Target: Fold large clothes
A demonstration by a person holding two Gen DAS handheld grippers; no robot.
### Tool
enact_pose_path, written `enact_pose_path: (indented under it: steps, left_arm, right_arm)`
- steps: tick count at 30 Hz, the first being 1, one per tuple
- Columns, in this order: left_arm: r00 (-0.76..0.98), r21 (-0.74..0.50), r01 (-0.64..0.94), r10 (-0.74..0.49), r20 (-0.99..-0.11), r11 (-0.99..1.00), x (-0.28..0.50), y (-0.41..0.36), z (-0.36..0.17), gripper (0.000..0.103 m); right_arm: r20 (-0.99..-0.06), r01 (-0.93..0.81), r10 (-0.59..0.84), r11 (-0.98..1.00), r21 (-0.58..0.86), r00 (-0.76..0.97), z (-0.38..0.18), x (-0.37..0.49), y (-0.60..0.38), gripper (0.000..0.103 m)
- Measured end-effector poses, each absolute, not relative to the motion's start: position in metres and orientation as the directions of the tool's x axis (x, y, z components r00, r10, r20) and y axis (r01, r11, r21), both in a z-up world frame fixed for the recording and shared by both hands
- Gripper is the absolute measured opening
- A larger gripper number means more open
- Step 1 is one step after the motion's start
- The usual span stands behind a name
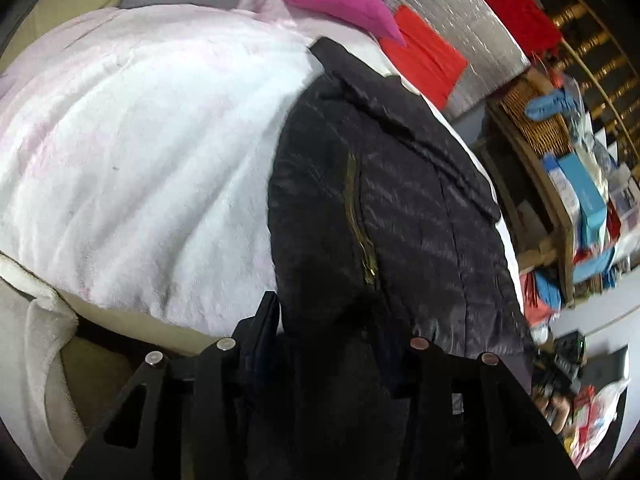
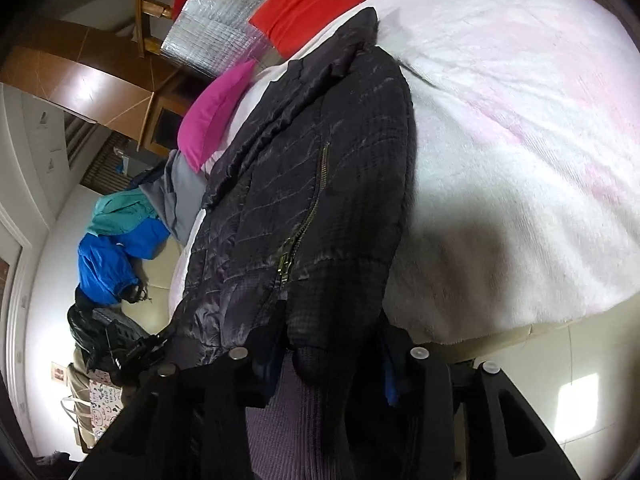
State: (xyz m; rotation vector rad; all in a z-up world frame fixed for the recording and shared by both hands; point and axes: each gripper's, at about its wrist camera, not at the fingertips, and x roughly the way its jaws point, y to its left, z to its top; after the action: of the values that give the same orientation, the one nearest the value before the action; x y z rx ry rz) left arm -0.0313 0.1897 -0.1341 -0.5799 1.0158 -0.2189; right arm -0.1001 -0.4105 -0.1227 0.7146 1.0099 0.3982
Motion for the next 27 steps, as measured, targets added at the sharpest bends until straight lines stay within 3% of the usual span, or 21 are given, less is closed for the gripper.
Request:
enact_pose_path:
  steps: [7,9,12,27]
  left_arm:
    - [0.472,-0.554,-0.079,-0.459,-0.753,0.829,-0.021,0.178,-0.148,0.054]
    - [0.471,-0.552,-0.062,-0.463,-0.751,0.832,-0.020,0.177,-0.146,0.035]
    - [0.478,-0.519,-0.037,-0.440,-0.760,0.854,-0.021,0.172,-0.140,0.021]
    - [0.554,-0.534,0.009,-0.449,-0.702,0.846,-0.045,0.174,-0.110,0.019]
  right_arm:
    - [-0.621,0.026,0.628,0.693,0.721,0.470,-0.127,-0.094,-0.408,0.053]
    - [-0.634,0.012,0.621,0.710,0.704,0.461,-0.124,-0.094,-0.404,0.035]
    - [-0.638,0.003,0.621,0.715,0.699,0.455,-0.119,-0.093,-0.404,0.023]
    - [-0.574,-0.027,0.662,0.666,0.746,0.482,-0.100,-0.104,-0.416,0.017]
